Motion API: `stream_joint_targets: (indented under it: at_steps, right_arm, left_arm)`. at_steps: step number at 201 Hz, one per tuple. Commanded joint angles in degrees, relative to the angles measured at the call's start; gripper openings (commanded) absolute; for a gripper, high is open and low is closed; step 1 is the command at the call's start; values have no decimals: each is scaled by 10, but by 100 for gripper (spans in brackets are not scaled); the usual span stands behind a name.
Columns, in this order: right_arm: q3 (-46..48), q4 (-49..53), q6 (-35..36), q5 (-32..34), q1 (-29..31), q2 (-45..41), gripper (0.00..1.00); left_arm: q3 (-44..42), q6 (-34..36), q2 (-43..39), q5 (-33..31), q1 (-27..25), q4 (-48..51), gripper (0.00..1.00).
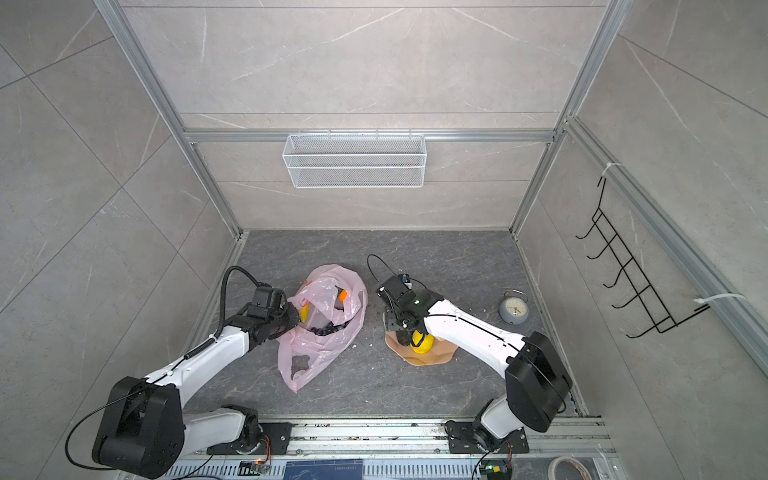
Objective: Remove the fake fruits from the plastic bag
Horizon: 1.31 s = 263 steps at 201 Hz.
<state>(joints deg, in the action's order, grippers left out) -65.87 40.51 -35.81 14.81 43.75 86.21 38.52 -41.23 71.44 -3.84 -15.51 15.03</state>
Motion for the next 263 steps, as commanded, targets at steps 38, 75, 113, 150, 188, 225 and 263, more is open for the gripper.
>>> stream_joint_targets:
  at_steps: [38,75,113,150,188,225,263]
  right_arm:
    - [-18,-27,40,-7,46,-52,69]
    - [-34,-58,51,-3,71,-46,69]
    - [-18,-81,54,-5,72,-53,69]
    - [-1,-94,52,-11,73,-56,69]
    - [16,-101,46,-11,73,-66,69]
    - [34,-100,44,-8,73,-78,69]
    - [41,-106,43,-12,72,-73,69]
  left_arm:
    - [68,53,2,-20,-60,54,21]
    - [134,53,-11,-122,-98,178,54]
    - [208,55,-16,-187,-132,289,71]
    - [299,124,69,-219,-162,310,78]
    - [377,181,172,-193,-167,287,91]
    - [468,249,277,-280,-179,327,97]
    - [494,302,305,-301,-183,303,98]
